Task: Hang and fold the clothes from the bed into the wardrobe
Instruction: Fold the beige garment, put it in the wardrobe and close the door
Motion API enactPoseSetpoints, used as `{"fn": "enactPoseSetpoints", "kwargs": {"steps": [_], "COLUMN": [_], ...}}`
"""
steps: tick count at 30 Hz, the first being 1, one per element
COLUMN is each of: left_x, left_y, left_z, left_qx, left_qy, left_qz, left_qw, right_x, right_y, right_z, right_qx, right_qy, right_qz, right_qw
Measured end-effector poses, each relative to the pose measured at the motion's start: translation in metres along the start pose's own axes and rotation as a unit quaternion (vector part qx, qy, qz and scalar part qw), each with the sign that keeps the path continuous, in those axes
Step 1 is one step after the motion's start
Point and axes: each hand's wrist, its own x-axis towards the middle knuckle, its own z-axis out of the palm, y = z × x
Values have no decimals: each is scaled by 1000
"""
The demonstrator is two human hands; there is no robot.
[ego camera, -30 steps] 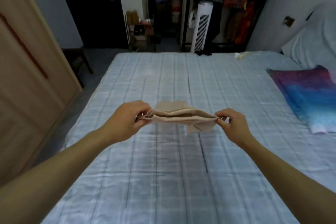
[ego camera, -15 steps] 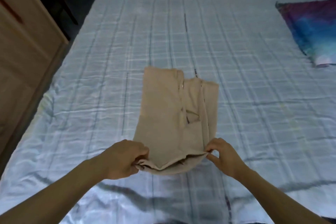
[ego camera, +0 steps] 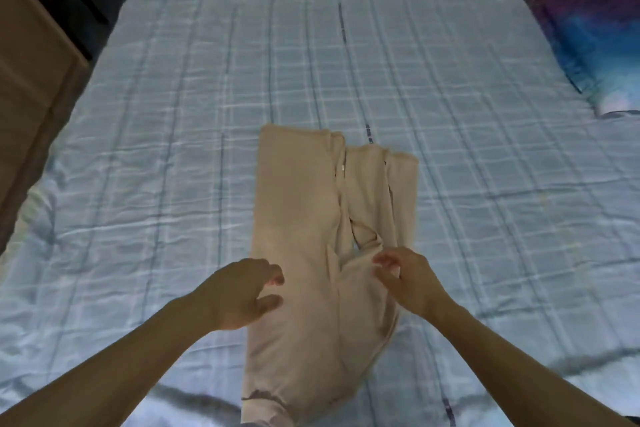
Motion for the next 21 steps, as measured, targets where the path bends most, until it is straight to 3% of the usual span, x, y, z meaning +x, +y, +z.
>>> {"fn": "enactPoseSetpoints", "kwargs": {"steps": [9,15,21], "left_x": [116,197,228], "left_y": [-19,-7,15], "left_z": [-23,-17,9], "left_qx": [-8,26,69], "left_qy": [112,118,183], "left_qz": [9,3,8], "left_qw": [994,993,981], "right_x": [91,143,169], "right_y": [20,46,59], "right_z": [7,8,1], "right_qx": [65,60,108], "right_qy": [146,176,159], "right_qz": [68,77,109], "right_qw": [985,979,975]}}
